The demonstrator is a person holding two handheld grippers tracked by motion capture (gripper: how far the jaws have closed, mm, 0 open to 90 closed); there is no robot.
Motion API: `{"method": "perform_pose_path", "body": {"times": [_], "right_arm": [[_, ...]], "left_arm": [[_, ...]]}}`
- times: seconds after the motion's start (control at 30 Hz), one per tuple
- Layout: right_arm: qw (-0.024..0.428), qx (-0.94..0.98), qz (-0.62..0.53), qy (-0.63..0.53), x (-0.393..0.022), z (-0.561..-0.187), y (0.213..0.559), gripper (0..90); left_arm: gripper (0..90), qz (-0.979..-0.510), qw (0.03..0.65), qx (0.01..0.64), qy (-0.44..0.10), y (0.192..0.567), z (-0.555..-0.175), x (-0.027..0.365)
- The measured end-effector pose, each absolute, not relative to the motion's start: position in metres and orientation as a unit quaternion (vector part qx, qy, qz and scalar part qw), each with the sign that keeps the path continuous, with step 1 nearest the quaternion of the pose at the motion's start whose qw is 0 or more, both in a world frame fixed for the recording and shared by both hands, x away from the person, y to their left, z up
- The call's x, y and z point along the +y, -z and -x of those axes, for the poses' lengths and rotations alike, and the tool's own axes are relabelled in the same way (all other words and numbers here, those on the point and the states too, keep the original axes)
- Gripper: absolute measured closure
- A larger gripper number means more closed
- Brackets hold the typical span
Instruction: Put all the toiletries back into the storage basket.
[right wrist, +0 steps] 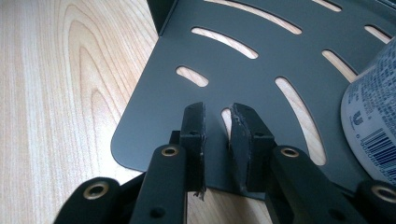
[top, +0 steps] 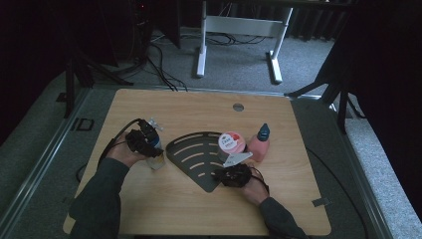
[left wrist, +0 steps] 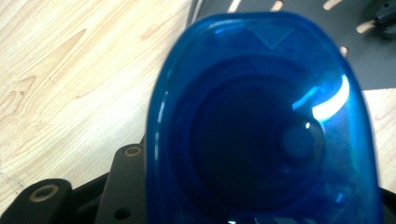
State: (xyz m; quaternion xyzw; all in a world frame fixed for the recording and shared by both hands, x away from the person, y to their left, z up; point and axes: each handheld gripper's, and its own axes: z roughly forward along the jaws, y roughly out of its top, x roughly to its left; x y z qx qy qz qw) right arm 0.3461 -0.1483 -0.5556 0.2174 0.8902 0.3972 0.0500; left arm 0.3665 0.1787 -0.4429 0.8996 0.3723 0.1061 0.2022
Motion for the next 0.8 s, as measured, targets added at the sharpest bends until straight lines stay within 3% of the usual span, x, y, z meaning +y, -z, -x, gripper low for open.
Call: {"method": "perform_pose_path", "body": {"times": [0.8], "right_arm": [[0.052, 0.891, -0.216, -0.396, -0.147, -0.345, 0.555, 75.0]], "left_arm": [[54.8, -0.921, 0.223, 0.31, -0.08, 0.436, -0.334, 0.142]]}}
